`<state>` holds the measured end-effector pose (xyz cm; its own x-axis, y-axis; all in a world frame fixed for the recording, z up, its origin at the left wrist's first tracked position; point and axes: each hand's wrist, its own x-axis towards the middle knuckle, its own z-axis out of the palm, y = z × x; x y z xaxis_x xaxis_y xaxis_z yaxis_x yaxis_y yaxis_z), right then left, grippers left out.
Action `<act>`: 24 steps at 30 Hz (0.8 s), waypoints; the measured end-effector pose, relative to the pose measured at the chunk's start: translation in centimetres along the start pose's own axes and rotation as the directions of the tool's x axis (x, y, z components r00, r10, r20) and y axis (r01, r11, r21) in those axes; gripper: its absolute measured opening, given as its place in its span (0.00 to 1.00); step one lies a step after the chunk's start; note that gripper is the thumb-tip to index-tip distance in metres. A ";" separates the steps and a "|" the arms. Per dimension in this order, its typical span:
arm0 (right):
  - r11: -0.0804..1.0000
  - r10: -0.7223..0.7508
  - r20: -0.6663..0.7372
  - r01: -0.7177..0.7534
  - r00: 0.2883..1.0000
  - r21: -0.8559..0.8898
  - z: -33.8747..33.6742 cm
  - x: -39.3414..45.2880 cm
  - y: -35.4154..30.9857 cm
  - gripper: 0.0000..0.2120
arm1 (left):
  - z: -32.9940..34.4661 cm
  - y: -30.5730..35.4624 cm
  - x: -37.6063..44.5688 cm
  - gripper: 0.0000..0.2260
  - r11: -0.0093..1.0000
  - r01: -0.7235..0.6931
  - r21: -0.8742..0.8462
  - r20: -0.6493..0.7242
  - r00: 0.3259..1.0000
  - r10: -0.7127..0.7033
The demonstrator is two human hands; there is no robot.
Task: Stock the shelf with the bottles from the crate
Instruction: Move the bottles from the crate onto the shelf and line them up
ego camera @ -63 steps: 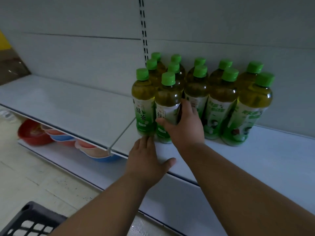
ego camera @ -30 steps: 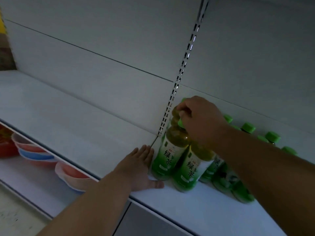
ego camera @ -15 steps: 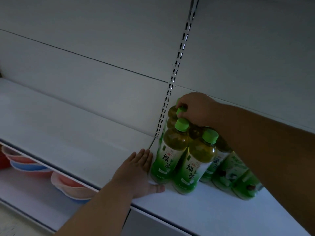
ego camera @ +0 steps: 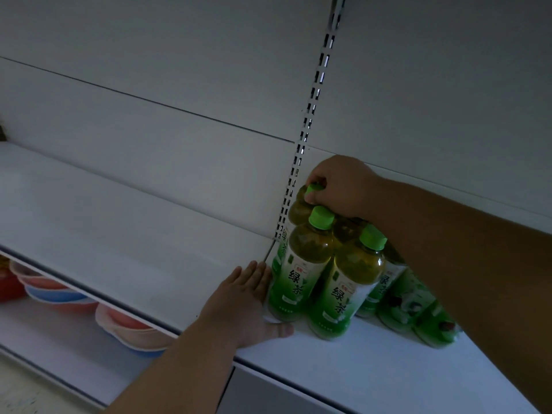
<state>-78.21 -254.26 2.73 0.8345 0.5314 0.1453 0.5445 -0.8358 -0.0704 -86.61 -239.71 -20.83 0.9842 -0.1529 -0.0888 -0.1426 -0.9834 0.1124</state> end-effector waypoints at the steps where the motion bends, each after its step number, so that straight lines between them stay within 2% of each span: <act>1: 1.000 0.003 0.001 -0.003 1.000 0.005 -0.1 0.0 -0.1 0.18 | 0.0 0.0 0.0 0.57 1.000 -0.003 0.002 -0.002 1.000 0.003; 17: 0.998 0.052 0.049 -0.053 0.997 0.035 -0.6 -0.5 -0.3 0.19 | -0.1 -0.1 0.0 0.56 1.000 -0.006 -0.026 -0.013 1.000 0.005; 22: 0.997 -0.016 -0.077 0.021 0.997 0.070 -1.5 -2.4 -0.4 0.14 | -0.2 -0.1 -0.1 0.57 1.000 -0.006 -0.028 -0.015 1.000 0.006; 24: 0.996 -0.056 0.041 0.053 0.998 0.070 -1.7 -3.8 -0.8 0.16 | -0.2 -0.1 -0.1 0.56 1.000 -0.004 -0.031 -0.018 1.000 0.003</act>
<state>-81.95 -255.82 3.91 0.8054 0.5828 0.1081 0.5927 -0.7946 -0.1316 -86.68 -239.62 -20.65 0.9854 -0.1546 -0.0710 -0.1433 -0.9792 0.1437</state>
